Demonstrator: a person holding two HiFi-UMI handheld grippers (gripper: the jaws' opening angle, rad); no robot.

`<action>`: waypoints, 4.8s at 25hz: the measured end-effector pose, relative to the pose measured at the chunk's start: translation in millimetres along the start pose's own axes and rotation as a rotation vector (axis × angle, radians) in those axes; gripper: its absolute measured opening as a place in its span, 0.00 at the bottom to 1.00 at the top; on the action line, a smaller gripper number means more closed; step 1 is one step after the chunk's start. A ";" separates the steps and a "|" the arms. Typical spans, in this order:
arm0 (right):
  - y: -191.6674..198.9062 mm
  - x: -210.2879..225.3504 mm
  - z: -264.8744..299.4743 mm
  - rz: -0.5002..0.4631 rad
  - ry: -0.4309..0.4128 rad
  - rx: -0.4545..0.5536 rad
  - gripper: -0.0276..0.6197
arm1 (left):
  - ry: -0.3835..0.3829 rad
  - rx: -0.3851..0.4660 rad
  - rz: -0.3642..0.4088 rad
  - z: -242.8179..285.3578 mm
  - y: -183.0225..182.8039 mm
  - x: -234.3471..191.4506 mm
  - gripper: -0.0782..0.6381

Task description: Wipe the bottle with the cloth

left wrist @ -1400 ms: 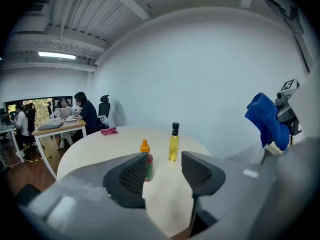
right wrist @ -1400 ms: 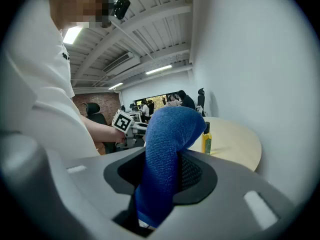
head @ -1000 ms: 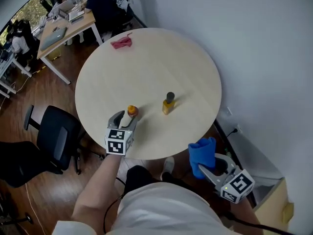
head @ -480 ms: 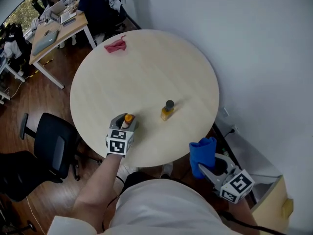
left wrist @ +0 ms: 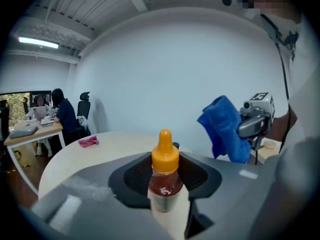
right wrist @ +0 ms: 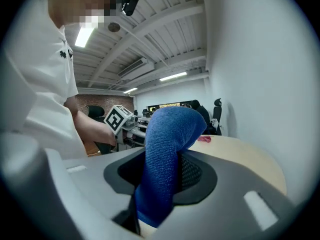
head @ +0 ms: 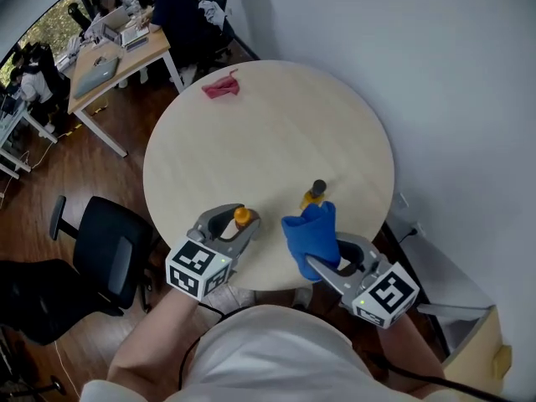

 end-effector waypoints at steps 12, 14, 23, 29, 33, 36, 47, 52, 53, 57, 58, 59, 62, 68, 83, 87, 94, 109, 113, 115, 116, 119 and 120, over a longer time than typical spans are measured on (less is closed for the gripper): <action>-8.3 -13.7 76.0 -0.005 -0.050 0.062 0.28 | 0.163 0.070 0.047 -59.1 -52.1 26.0 0.33; 12.0 -11.1 82.8 0.021 -0.043 0.022 0.28 | 0.173 0.080 0.041 -64.5 -57.7 24.6 0.33; 90.5 10.6 91.6 0.152 -0.012 -0.099 0.28 | 0.185 0.106 0.028 -57.4 -73.6 18.1 0.33; 32.0 12.9 58.1 0.053 0.014 -0.013 0.28 | 0.162 0.087 0.042 -35.7 -70.3 11.2 0.33; -16.6 -3.0 36.7 -0.089 -0.031 0.068 0.28 | 0.149 0.074 0.030 -18.7 -67.4 7.8 0.33; -26.6 -17.9 31.1 -0.159 -0.084 0.030 0.28 | 0.139 0.082 0.019 -10.1 -71.9 10.0 0.33; 69.1 -14.9 63.0 -0.049 -0.159 -0.177 0.28 | 0.109 0.137 -0.008 -24.1 -100.8 32.8 0.33; 110.0 1.6 62.0 -0.038 -0.156 -0.292 0.28 | 0.082 0.147 -0.004 -41.3 -103.2 36.5 0.33; 113.2 10.0 61.1 -0.032 -0.143 -0.303 0.28 | 0.079 0.145 -0.002 -42.1 -102.9 34.1 0.33; 85.7 38.5 47.2 -0.020 -0.068 -0.237 0.28 | 0.083 0.131 0.017 -50.5 -96.8 37.1 0.33; 70.0 42.8 43.9 -0.027 -0.052 -0.204 0.28 | 0.089 0.127 0.020 -51.6 -94.4 40.1 0.34; 52.5 45.3 41.1 -0.039 -0.041 -0.169 0.28 | 0.097 0.122 0.022 -51.8 -91.8 43.2 0.33; -4.0 38.8 37.5 -0.111 -0.063 -0.066 0.28 | 0.119 0.110 0.020 -50.3 -84.7 52.0 0.34; -56.8 7.5 40.1 -0.242 -0.149 -0.028 0.28 | 0.176 0.106 0.022 -45.2 -82.0 71.2 0.33; 98.2 4.4 91.2 0.071 -0.206 -0.281 0.28 | 0.195 0.159 0.047 -64.2 -98.7 64.3 0.33; 114.7 3.8 101.6 0.190 -0.199 -0.320 0.28 | 0.207 0.171 0.065 -65.9 -101.7 63.8 0.33; 87.5 -31.2 97.9 0.262 -0.255 -0.283 0.28 | 0.207 0.183 0.075 -64.8 -85.1 51.7 0.33; 111.2 -40.6 2.5 0.353 -0.014 -0.252 0.28 | 0.165 0.158 0.105 -21.4 -28.5 14.7 0.34; 110.9 -33.0 -30.9 0.389 0.112 -0.207 0.28 | 0.149 0.123 0.088 11.8 12.3 -3.0 0.33; 111.8 -32.7 -43.9 0.403 0.159 -0.203 0.28 | 0.135 0.116 0.071 27.6 31.3 -12.6 0.34; 112.7 -33.3 -50.3 0.406 0.179 -0.207 0.28 | 0.121 0.113 0.068 35.4 40.1 -16.9 0.34; 115.8 -35.3 -67.8 0.412 0.231 -0.223 0.28 | 0.061 0.095 0.084 58.1 63.4 -30.0 0.34; 116.4 -35.7 -72.5 0.414 0.245 -0.226 0.28 | 0.041 0.089 0.090 64.9 70.4 -35.6 0.34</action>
Point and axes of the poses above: the fingertips, and each gripper's own axes: z forward along the fingers, x to its right, y out of its underside, the point moved 2 cm from there along -z, backward along the fingers, and after that the axes turned 1 degree about z, right-handed, at the moved point
